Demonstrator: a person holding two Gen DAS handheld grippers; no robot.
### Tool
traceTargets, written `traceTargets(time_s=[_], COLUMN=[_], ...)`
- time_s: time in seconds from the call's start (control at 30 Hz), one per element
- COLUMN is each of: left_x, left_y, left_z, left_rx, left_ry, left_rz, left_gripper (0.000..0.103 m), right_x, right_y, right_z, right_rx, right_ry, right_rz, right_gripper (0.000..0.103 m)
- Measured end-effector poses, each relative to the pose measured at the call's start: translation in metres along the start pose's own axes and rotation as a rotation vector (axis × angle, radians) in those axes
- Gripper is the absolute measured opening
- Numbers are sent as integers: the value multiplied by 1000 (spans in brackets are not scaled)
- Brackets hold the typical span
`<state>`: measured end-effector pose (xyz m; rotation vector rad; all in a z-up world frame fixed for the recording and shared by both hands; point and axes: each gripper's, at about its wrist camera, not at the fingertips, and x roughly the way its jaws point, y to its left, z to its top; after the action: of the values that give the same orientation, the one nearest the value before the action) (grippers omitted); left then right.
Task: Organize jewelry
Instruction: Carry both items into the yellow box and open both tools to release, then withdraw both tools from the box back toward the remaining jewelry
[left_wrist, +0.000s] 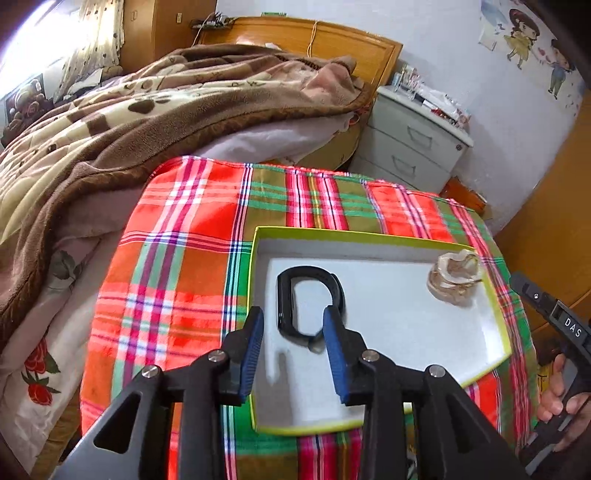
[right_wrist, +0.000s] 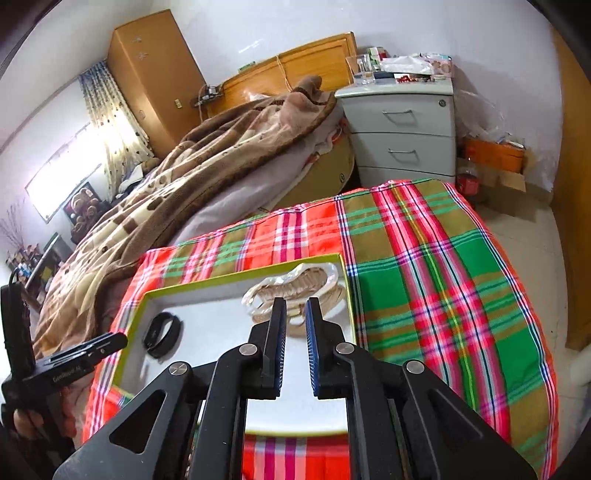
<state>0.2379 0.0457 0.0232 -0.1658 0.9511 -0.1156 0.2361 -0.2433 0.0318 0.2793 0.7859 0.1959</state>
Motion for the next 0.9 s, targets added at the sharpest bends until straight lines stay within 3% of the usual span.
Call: traceTargets(time_s=[0.3, 0.5, 0.57, 0.63, 0.9], left_x=[-46, -64, -67, -69, -70], left_y=[6, 9, 9, 11, 18], left_z=[-23, -52, -62, -73, -106], left_rx=[-29, -29, -25, -27, -24], left_ry=[-71, -62, -58, -46, 2], left_rz=[-42, -73, -86, -95, -134], left_gripper=[37, 37, 37, 37, 38], right_x=[-43, -60, -61, -61, -66], right_y=[7, 13, 19, 26, 57], right_z=[-35, -74, -88, -102, -140], right_rx=[-46, -89, -109, -137, -277], right_ry=[-14, 29, 57, 77, 113], right_rz=[33, 88, 124, 158, 257], right_gripper=[17, 17, 22, 42, 44])
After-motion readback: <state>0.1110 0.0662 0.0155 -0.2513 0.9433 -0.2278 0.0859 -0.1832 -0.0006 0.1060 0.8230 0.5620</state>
